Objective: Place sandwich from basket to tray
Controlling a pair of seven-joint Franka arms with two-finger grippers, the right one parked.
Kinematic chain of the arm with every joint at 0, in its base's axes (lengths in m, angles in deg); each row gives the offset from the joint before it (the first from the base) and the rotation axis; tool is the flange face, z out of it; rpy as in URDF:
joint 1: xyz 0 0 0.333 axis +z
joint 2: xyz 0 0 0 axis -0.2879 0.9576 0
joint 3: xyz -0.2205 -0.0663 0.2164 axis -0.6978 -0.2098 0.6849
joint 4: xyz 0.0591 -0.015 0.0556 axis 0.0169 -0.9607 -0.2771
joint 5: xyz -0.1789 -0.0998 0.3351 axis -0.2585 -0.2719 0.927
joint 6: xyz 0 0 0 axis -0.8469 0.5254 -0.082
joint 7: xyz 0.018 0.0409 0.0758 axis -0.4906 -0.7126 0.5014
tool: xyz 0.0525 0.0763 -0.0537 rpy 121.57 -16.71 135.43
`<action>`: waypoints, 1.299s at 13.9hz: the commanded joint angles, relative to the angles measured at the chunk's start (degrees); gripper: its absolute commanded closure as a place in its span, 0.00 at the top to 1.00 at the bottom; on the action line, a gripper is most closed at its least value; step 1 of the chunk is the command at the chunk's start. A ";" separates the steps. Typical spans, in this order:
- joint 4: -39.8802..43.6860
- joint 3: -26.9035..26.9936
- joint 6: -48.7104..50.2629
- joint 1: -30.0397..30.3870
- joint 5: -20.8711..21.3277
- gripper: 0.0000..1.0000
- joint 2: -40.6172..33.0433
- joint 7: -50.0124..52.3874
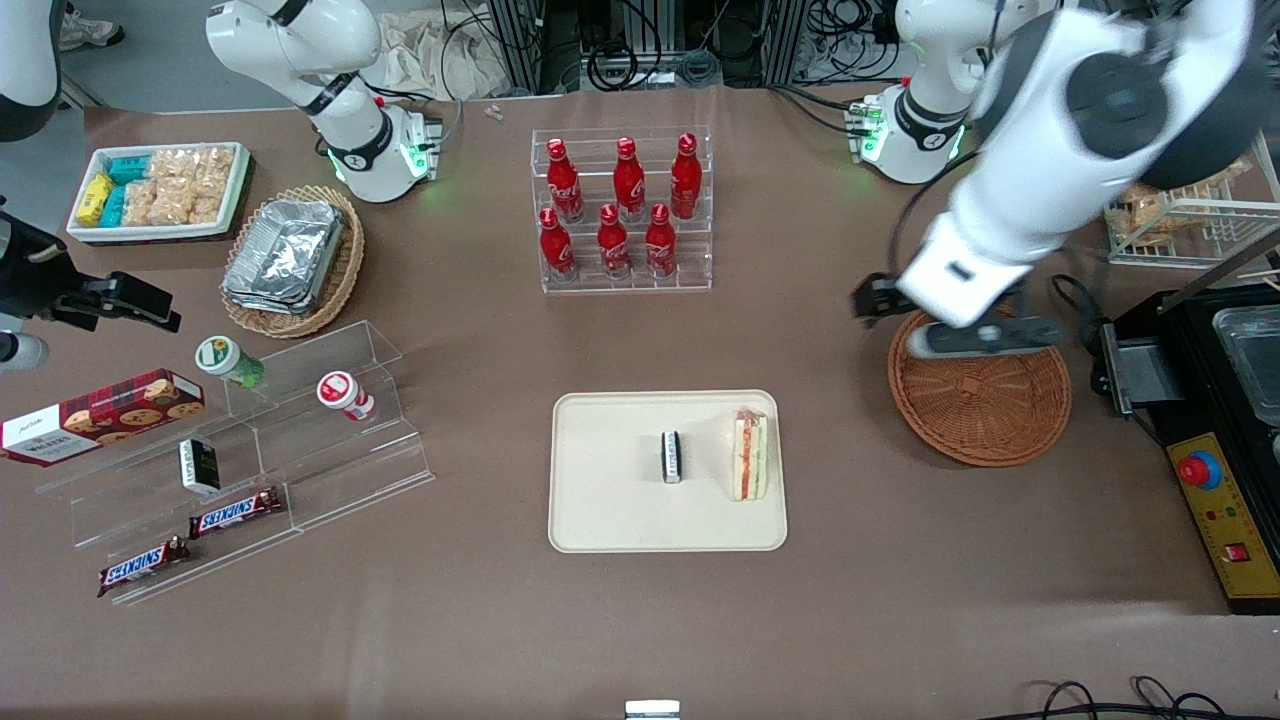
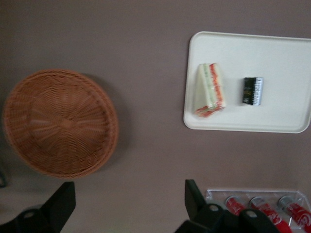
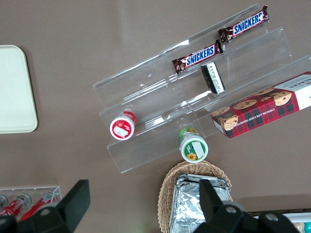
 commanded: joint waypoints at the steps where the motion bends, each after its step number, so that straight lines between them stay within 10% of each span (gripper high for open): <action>1: 2.89 5.98 6.15 0.29 -1.88 1.00 -1.29 -7.65; 18: 6.41 6.35 9.94 1.70 3.04 1.00 -2.09 -3.19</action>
